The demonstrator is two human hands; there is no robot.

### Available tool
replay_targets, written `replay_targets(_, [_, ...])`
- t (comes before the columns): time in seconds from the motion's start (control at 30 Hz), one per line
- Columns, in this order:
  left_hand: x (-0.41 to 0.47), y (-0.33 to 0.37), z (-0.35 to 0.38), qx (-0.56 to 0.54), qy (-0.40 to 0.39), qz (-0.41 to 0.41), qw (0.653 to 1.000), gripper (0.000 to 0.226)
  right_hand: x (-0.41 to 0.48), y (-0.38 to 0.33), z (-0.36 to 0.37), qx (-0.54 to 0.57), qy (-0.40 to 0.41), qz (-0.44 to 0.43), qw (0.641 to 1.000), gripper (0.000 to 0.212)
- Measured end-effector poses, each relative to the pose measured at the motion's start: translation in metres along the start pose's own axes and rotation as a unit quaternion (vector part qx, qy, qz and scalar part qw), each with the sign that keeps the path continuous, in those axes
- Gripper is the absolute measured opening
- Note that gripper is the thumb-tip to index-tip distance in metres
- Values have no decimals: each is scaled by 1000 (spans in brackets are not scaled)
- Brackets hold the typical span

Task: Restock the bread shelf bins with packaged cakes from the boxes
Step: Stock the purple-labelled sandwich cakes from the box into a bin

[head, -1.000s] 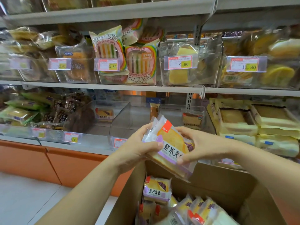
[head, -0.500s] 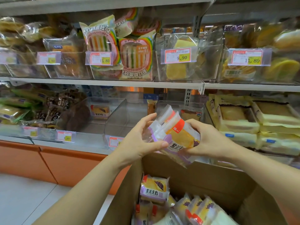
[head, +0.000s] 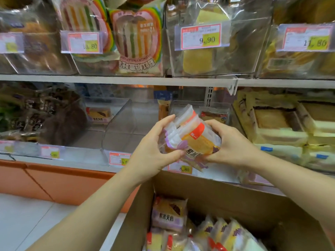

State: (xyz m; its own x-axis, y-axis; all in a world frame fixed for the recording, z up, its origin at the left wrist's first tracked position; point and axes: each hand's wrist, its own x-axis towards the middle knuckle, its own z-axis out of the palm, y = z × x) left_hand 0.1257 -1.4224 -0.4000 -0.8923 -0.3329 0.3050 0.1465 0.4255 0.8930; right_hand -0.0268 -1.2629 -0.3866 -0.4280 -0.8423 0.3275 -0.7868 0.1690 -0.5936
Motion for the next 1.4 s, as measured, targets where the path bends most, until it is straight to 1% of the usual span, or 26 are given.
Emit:
replay_targets(0.13, [17,-16,2,31,1,25,999,75,9,15,6,-17,11,1,1000,66])
replay_targets(0.3, [27,-35,2,61,-11,60,996,77,10,22,16,-32,61,19,997,68])
replay_targets(0.43, [22,-38,-20,73,-38,66,994,82,13,3,34,-66,74,41,994,73])
replay_targets(0.5, [16,-41,-37,79,-41,65,994,86,18,-15,46,-113,71,48,990,74])
replay_targets(0.57, [8,-42,-56,87,-37,66,993,82,22,-36,57,-161,70,49,983,73])
replay_targets(0.63, [-1,-41,-77,79,-35,71,994,75,27,-61,67,-199,60,44,977,75])
replay_targets(0.73, [-21,-37,-108,51,-26,75,996,62,32,-98,82,-235,37,44,970,83])
replay_targets(0.8, [-37,-35,-130,49,-16,80,995,54,36,-123,93,-223,23,33,974,86])
replay_targets(0.9, [-65,-33,-164,63,2,73,995,47,40,-158,109,-164,-8,14,986,92])
replay_targets(1.0, [-95,-33,-196,62,27,60,996,43,42,-191,124,-165,-55,12,985,103])
replay_targets(1.07, [-114,-29,-215,67,41,56,995,45,46,-211,134,-166,-70,2,984,105])
replay_targets(1.17, [-137,-24,-241,83,59,45,994,49,57,-238,150,-172,-68,-11,983,96])
replay_targets(1.3, [-154,-23,-269,118,68,34,990,52,67,-261,173,-166,-36,-29,985,71])
replay_targets(1.4, [-147,-36,-285,154,87,46,983,53,82,-268,189,-166,-2,-26,986,68])
